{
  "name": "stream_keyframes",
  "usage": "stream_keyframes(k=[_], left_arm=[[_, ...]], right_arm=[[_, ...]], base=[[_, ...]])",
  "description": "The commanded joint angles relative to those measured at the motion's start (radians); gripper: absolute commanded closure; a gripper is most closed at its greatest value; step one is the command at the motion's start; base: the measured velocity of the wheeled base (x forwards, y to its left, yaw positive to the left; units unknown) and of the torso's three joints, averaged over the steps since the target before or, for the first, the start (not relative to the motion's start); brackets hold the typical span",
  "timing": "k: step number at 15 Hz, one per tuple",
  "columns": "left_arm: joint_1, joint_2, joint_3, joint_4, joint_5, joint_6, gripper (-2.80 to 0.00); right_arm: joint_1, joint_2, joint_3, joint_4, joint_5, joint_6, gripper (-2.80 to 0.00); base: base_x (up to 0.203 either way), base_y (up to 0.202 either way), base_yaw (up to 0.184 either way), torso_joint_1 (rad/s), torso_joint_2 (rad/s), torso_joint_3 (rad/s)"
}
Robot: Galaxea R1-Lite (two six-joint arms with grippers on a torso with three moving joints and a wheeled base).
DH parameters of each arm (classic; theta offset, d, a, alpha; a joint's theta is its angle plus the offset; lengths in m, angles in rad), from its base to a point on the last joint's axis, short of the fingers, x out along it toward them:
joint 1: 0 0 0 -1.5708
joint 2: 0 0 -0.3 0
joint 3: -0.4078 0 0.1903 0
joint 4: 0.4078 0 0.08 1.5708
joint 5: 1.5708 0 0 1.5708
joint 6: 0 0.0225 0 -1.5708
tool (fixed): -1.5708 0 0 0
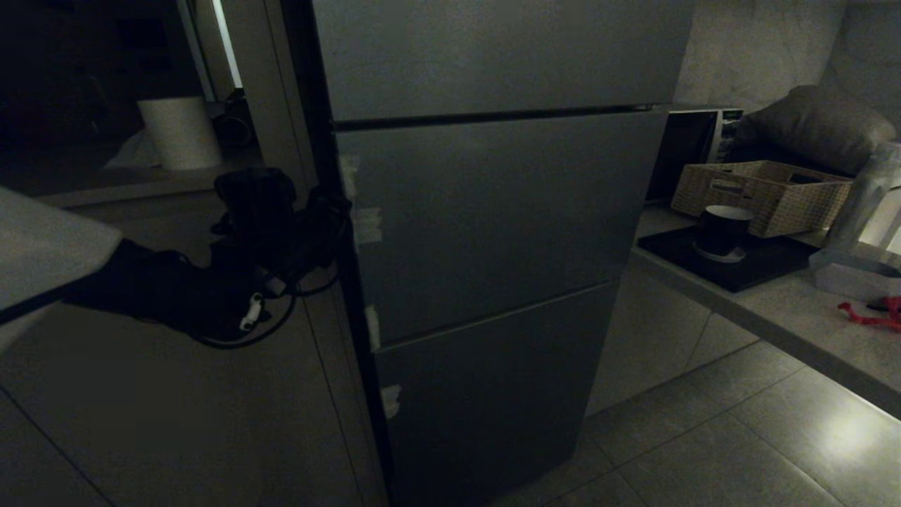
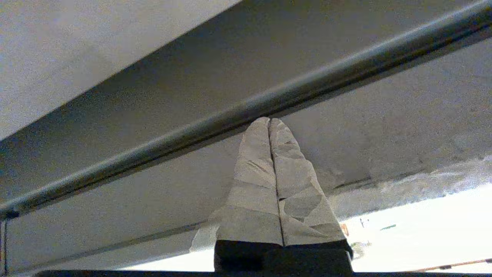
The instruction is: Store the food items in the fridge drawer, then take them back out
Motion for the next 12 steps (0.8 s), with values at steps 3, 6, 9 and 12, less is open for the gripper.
stream_keyframes(k=[3, 6, 9, 12], left_arm=[[-0.038, -0.025, 0.039, -0.002, -0.019, -0.007, 0.00], [-0.069, -0.087, 0.084, -0.006, -0.019, -0.007, 0.00], [-0.108, -0.157, 0.152, -0.009, -0.015, -0.010, 0.00], [-0.177, -0.267, 0.270, -0.013, -0.010, -0.014, 0.00]], right_arm=[[0.000, 0.000, 0.000, 0.000, 0.000, -0.002, 0.00], [0.000, 0.000, 0.000, 0.000, 0.000, -0.002, 0.00], [0.000, 0.001, 0.000, -0.001, 0.000, -0.002, 0.00], [0.000, 0.001, 0.000, 0.000, 0.000, -0.002, 0.00]], base=[[0.000, 0.000, 0.000, 0.000, 0.00, 0.000], [0.000, 0.000, 0.000, 0.000, 0.00, 0.000], [0.000, 0.000, 0.000, 0.000, 0.00, 0.000], [0.000, 0.000, 0.000, 0.000, 0.00, 0.000]])
